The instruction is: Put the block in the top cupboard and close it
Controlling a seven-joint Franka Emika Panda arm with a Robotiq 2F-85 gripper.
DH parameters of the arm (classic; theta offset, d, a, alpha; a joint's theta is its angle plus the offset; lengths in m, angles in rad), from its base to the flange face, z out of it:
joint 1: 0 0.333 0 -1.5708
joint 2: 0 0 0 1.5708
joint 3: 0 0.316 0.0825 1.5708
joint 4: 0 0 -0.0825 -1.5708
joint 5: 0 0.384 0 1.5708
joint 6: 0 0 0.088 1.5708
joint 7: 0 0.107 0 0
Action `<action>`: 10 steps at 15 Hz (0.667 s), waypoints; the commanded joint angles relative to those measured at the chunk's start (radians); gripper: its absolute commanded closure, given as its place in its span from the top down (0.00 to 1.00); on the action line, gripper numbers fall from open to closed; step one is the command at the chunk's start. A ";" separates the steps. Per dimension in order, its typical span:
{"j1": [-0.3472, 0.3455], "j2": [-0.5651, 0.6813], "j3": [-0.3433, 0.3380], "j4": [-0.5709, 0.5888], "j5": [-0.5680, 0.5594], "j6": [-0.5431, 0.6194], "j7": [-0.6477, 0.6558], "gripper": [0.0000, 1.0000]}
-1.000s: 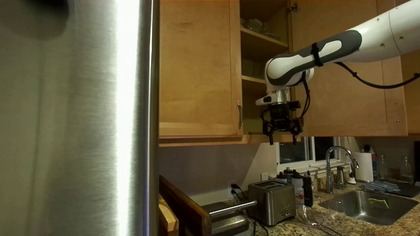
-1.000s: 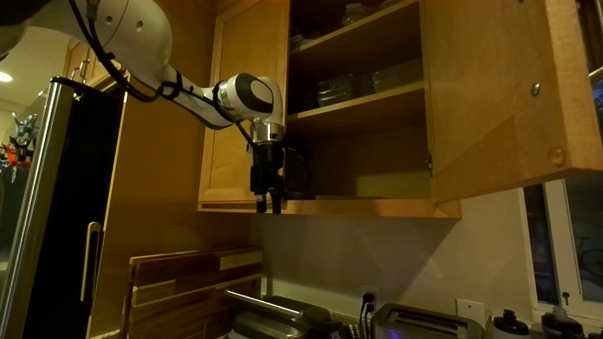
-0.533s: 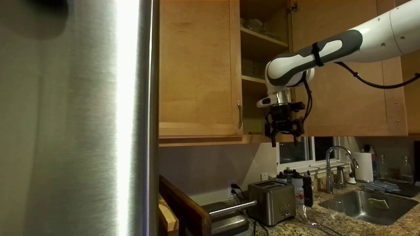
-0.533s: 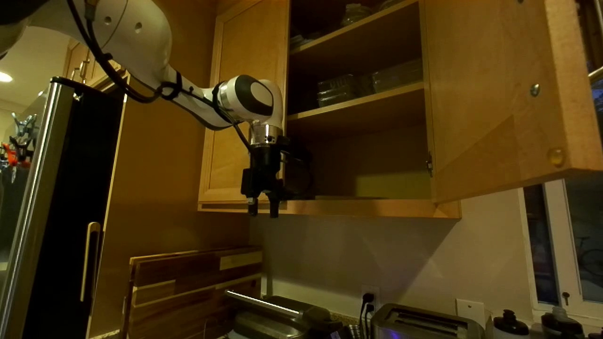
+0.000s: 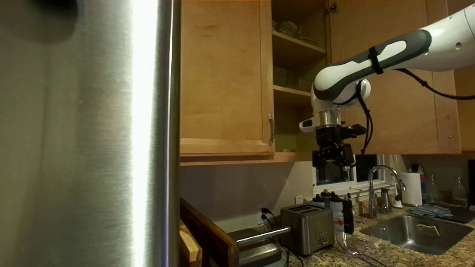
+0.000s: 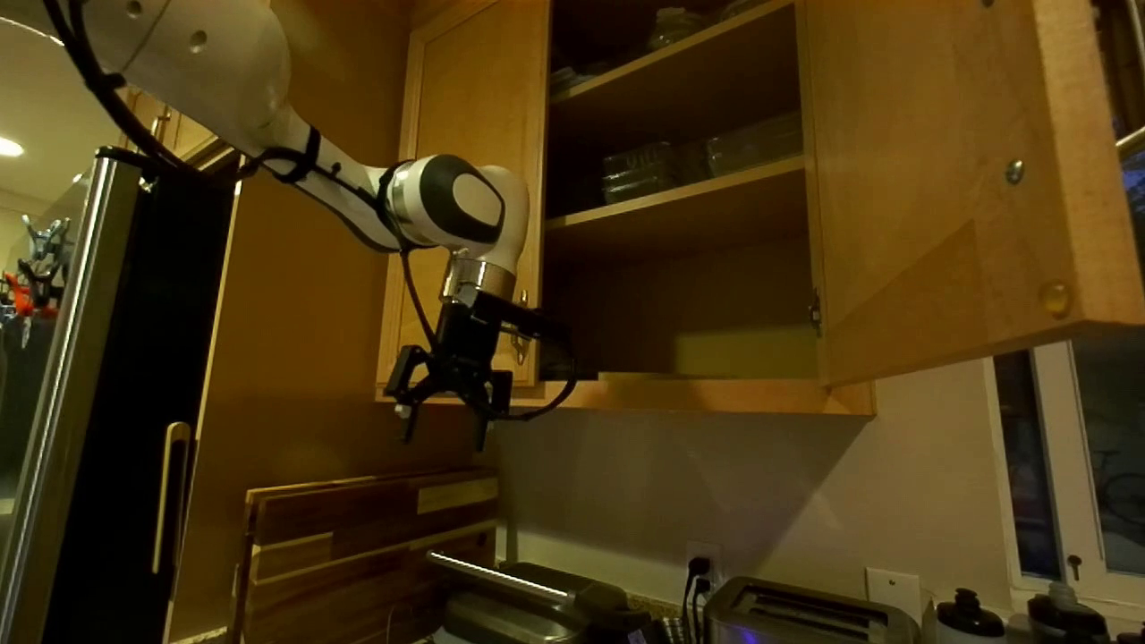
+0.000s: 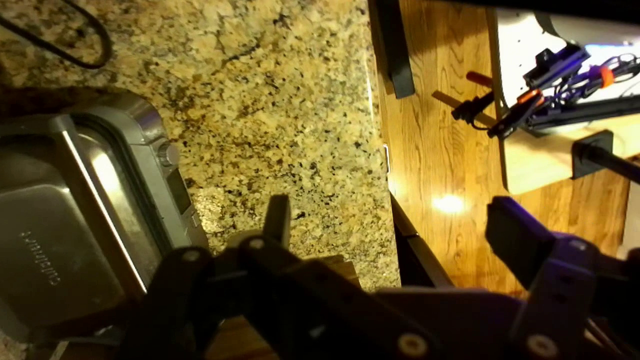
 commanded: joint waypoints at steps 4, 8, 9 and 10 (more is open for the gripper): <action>0.002 -0.267 -0.011 -0.364 0.091 0.166 0.286 1.00; -0.004 -0.391 -0.018 -0.517 0.074 0.262 0.443 1.00; -0.003 -0.417 -0.019 -0.549 0.072 0.289 0.483 1.00; -0.003 -0.441 -0.016 -0.576 0.067 0.319 0.526 1.00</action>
